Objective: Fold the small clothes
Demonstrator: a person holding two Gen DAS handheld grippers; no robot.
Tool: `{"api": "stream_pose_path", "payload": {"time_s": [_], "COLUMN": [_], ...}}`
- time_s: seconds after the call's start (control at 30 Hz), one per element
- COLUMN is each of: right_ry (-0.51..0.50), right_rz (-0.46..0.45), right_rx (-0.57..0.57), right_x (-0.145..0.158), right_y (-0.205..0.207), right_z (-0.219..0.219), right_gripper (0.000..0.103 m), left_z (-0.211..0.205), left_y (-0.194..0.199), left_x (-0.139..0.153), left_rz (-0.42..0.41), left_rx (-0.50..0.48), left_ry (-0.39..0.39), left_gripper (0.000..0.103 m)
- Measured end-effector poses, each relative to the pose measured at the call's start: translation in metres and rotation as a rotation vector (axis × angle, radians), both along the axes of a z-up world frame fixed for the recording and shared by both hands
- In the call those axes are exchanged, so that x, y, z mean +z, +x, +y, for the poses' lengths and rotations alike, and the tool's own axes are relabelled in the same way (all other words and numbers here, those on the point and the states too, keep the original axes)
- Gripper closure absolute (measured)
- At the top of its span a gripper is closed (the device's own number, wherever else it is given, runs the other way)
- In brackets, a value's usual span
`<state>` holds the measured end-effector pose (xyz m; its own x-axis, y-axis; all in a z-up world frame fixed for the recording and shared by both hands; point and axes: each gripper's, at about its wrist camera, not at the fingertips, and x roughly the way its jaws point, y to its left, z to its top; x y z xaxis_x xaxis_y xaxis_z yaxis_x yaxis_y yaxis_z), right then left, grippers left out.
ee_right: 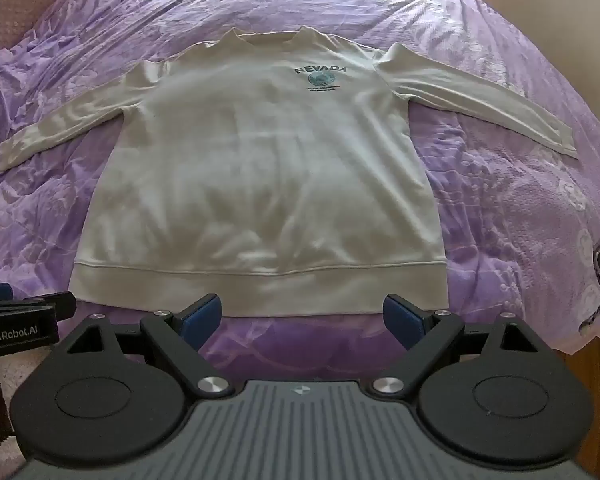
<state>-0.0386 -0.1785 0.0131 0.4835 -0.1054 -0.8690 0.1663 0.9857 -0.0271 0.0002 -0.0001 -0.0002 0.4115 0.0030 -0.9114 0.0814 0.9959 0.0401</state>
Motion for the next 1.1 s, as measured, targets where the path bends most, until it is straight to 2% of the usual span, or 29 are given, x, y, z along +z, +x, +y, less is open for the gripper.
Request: {"api": "stream_pose_path", "payload": {"time_s": [0.23,0.27,0.83,1.1], "right_ry": [-0.002,-0.001,0.001,-0.007], "right_rz": [-0.001,-0.002,0.005,0.004], "right_rx": [0.000,-0.001,0.001,0.002], "right_x": [0.000,0.000,-0.001,-0.004], "right_y": [0.000,0.000,0.003,0.006], "right_z": [-0.001,-0.001,-0.004,0.000], "right_gripper": [0.000,0.000,0.000,0.000], "left_z": [-0.002,-0.002,0.001,0.007], "left_y": [0.001,0.000,0.004,0.008], "left_x": [-0.002,-0.009,-0.003,-0.004], "left_rz": [0.001,0.002,0.005,0.020], "left_rx": [-0.009,-0.009,-0.017,0.010], "left_ry": [-0.009,-0.010,-0.013,-0.056], "left_gripper": [0.024,0.024,0.024,0.024]}}
